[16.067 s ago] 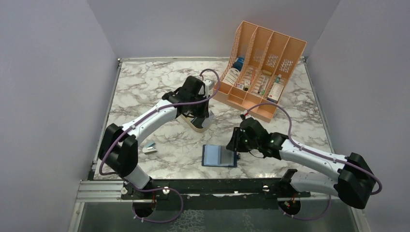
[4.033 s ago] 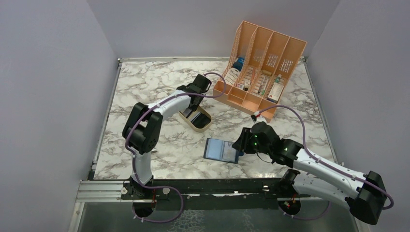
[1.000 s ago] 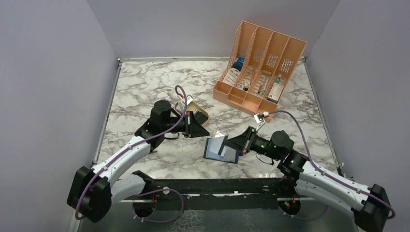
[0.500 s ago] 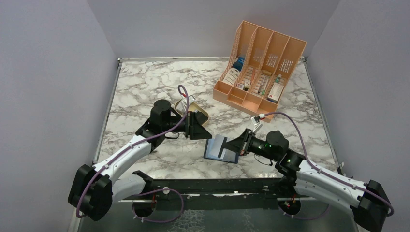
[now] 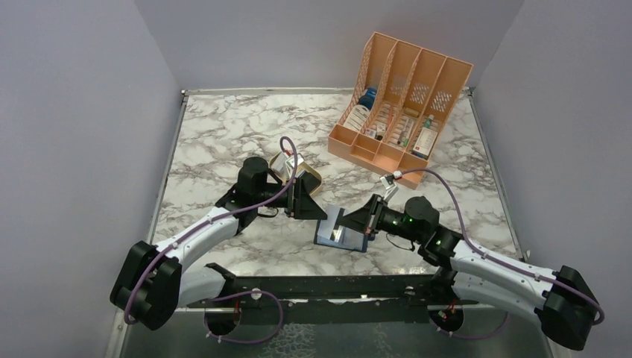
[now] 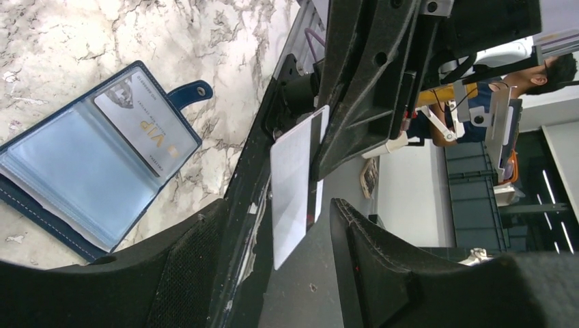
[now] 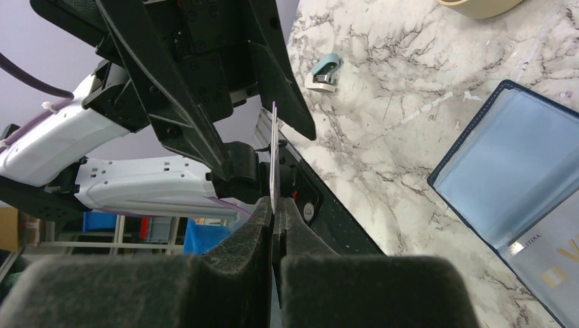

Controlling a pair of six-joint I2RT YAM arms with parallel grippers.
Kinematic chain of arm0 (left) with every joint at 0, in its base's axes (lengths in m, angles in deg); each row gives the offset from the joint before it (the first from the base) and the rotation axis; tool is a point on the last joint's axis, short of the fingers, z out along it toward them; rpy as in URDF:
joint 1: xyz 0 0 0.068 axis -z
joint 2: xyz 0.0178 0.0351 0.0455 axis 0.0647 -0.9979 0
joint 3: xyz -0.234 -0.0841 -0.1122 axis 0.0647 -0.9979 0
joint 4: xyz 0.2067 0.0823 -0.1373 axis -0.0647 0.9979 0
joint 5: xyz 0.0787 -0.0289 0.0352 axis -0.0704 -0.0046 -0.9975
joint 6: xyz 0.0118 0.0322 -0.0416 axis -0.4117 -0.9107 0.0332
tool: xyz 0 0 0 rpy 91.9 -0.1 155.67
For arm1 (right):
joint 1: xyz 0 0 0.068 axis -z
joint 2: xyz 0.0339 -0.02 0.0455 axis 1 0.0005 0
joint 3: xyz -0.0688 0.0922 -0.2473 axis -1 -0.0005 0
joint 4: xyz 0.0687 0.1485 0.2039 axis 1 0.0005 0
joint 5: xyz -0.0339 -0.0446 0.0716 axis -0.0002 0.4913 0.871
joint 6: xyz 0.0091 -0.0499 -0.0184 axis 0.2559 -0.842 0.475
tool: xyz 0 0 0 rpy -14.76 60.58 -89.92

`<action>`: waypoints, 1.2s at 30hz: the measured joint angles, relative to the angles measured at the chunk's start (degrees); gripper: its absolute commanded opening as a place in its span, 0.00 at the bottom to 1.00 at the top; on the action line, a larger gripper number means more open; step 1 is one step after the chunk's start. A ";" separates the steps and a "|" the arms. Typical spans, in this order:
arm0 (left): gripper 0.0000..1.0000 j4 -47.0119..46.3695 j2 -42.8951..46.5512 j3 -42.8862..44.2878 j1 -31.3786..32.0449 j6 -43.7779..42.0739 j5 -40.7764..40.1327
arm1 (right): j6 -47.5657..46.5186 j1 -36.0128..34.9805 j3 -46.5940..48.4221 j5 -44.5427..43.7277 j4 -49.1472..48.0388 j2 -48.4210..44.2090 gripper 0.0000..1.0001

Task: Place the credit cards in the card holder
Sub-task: Pick up the credit card from the storage box.

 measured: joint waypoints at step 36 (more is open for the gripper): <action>0.00 -4.81 -4.09 0.52 2.84 0.28 3.85 | -3.61 0.11 -1.51 2.34 2.84 -4.44 0.01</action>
